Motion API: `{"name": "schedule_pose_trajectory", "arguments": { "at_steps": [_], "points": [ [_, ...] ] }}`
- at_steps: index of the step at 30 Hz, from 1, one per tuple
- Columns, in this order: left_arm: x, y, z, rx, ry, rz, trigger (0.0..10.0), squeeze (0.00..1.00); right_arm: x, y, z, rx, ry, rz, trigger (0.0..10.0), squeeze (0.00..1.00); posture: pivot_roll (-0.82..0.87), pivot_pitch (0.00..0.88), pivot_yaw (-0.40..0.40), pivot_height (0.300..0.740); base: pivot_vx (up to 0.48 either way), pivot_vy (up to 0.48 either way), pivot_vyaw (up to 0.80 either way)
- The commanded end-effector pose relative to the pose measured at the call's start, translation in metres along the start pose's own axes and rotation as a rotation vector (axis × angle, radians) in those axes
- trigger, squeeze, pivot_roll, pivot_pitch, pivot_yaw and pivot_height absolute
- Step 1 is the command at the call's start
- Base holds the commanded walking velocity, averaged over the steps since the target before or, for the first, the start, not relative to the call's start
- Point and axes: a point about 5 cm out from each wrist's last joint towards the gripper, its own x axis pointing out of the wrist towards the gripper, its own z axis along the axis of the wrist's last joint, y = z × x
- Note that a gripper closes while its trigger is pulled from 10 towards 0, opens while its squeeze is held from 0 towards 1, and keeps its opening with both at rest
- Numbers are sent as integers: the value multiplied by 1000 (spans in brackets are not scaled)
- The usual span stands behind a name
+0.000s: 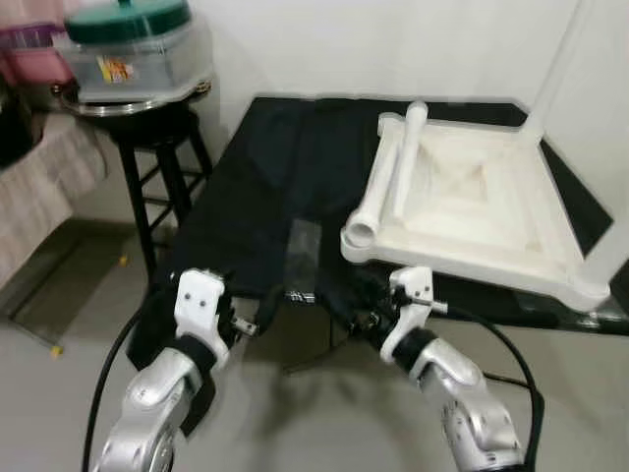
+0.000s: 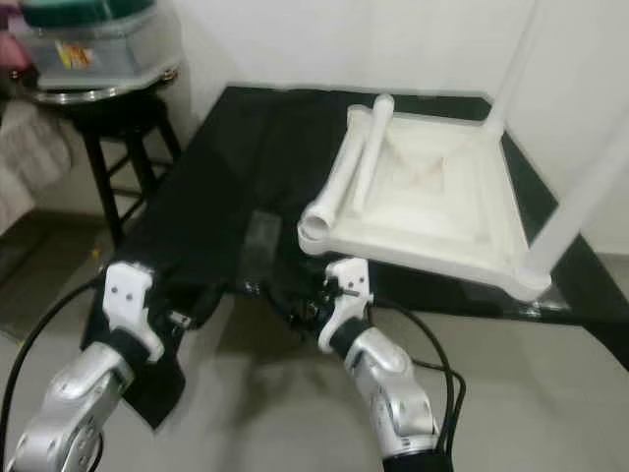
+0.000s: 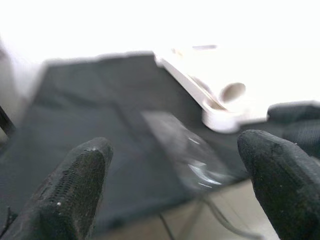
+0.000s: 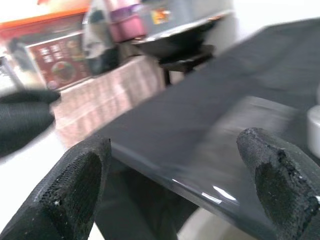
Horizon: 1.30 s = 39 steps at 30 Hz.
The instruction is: Building children table
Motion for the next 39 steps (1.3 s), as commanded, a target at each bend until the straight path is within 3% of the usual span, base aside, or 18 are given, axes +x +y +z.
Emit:
{"name": "schedule_pose_trajectory", "arguments": {
  "at_steps": [1, 11, 22, 36, 39],
  "points": [
    [-2, 5, 2, 24, -6, 4, 10000, 0, 1, 5, -6, 25, 18, 21, 10000, 0, 3, 93, 26, 740, 0, 0, -800],
    [5, 3, 8, 153, -12, -59, 10000, 0, 1, 2, -9, 33, 28, -18, 10000, 0, 3, 90, 24, 740, 0, 0, -800],
    [5, 2, 1, 210, 20, -51, 10000, 0, -3, -8, -9, 34, 24, -114, 10000, 0, 1, 89, 22, 740, 0, 0, -800],
    [11, 3, -3, 237, 34, -24, 10000, 0, -2, -8, -8, 11, 15, -125, 10000, 0, -7, 82, 22, 740, 0, 0, -800],
    [12, 4, -1, 261, 29, -25, 10000, 0, -2, -7, -7, 5, 9, -123, 10000, 0, -10, 81, 22, 740, 0, 0, 0]
  ]
}}
